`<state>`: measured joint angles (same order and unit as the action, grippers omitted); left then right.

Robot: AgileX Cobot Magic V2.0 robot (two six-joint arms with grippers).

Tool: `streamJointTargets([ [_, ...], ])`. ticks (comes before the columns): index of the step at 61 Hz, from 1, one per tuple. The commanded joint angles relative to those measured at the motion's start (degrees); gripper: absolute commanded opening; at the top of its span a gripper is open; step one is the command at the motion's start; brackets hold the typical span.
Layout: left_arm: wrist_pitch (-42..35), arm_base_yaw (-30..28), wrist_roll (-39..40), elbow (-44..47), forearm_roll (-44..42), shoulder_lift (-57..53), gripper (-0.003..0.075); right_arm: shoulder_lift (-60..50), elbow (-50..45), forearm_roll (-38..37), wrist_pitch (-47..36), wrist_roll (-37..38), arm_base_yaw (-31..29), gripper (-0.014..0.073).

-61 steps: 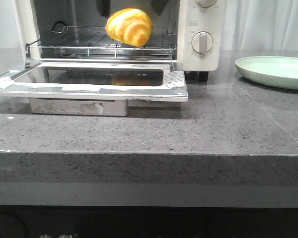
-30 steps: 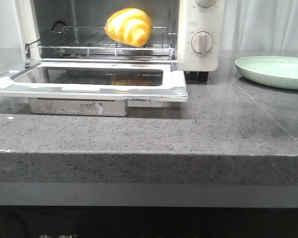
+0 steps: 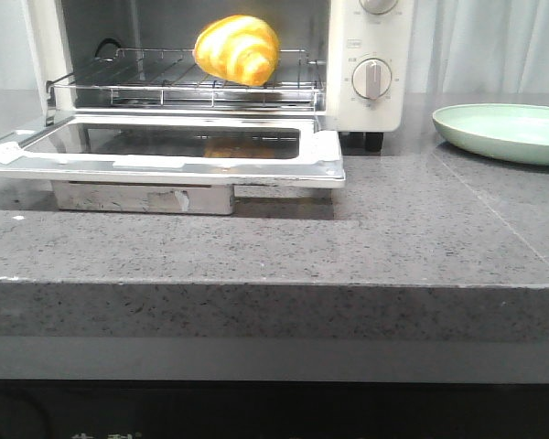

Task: Put bread in oven

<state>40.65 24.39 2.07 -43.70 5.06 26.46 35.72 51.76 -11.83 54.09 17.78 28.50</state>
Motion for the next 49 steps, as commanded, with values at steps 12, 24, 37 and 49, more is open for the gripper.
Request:
streamJointTargets([
  [12, -4.06, -0.13, 0.02, -1.48, 0.83, 0.29, -0.0018, -6.14, -0.25, -2.02, -2.89, -0.14, -0.34, 0.0608],
  [24, -4.06, -0.13, 0.02, -1.48, 0.83, 0.29, -0.0018, -6.14, -0.44, -2.02, -2.69, -0.14, -0.34, 0.0368],
  [37, -4.06, -0.13, 0.02, -1.48, 0.83, 0.29, -0.0018, -6.14, -0.44, -2.02, -2.64, -0.14, -0.34, -0.0012],
  [49, -4.06, -0.13, 0.02, -1.48, 0.83, 0.29, -0.0018, -6.14, -0.44, -2.2, -2.02, -0.14, -0.34, -0.0069],
])
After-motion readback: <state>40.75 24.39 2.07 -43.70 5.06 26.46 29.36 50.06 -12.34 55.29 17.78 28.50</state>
